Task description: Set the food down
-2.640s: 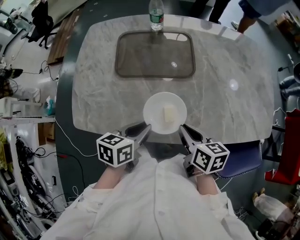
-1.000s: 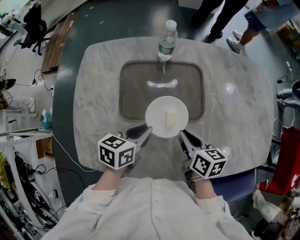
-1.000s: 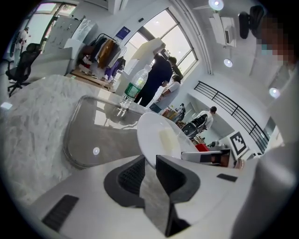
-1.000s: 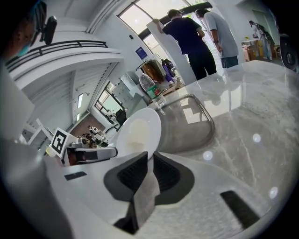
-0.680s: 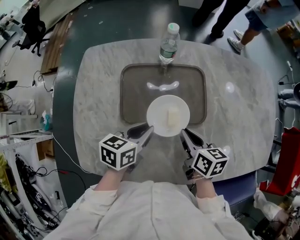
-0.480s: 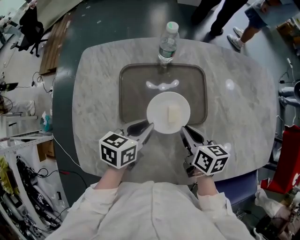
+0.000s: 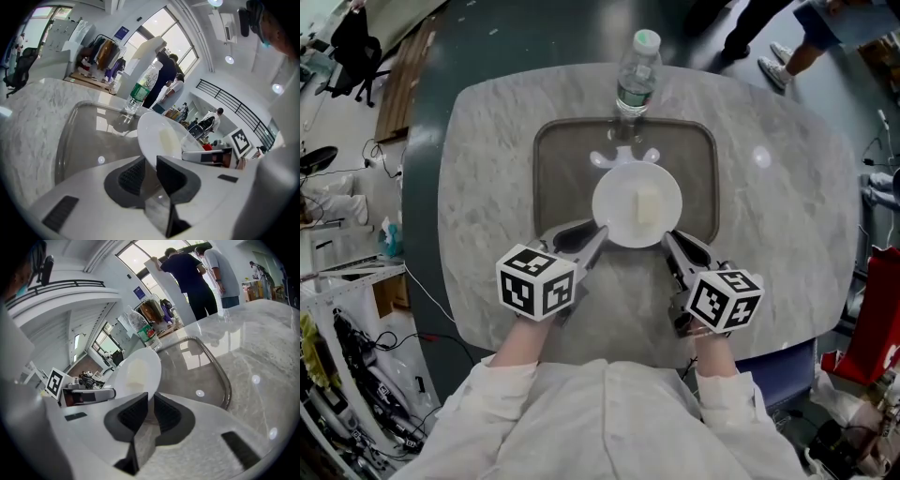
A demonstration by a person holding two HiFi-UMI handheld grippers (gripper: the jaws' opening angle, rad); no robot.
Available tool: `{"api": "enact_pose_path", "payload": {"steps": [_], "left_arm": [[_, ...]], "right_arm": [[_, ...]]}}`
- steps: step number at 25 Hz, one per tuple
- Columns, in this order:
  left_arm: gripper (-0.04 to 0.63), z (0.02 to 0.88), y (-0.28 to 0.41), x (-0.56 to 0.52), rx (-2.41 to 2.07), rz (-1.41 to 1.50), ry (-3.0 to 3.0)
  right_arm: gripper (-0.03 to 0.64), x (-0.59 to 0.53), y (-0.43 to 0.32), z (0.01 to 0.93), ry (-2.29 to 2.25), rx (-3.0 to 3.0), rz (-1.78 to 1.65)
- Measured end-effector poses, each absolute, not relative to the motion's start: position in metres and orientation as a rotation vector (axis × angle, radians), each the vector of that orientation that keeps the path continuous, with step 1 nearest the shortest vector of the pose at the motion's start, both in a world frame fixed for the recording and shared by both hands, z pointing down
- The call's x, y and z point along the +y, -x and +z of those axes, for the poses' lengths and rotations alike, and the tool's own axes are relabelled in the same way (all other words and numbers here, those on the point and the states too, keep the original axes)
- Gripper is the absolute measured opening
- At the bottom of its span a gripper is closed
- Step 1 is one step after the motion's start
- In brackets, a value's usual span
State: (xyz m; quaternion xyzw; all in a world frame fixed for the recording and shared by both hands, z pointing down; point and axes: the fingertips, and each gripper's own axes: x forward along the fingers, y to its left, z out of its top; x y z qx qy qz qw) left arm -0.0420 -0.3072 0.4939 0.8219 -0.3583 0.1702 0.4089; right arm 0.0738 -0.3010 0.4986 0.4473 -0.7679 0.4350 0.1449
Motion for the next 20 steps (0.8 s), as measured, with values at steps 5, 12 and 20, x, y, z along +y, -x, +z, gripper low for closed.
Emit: {"api": "enact_pose_path", "payload": {"steps": [5,12,20], "left_arm": [[0.067,0.505,0.047,-0.318,-0.933,0.433,-2.024],[0.067,0.512,0.052,-0.334,-0.964,0.428,-1.998],[0.074,0.52,0.055,-0.341,-0.951,0.495,-1.98]], "right_arm": [[0.034,-0.313,-0.068,0.508,-1.237,-2.187,1.227],[0.034,-0.329,-0.061,0.519,-1.2,-2.146,1.222],[0.034,-0.335,-0.058,0.526,-1.169,-2.098,1.21]]}}
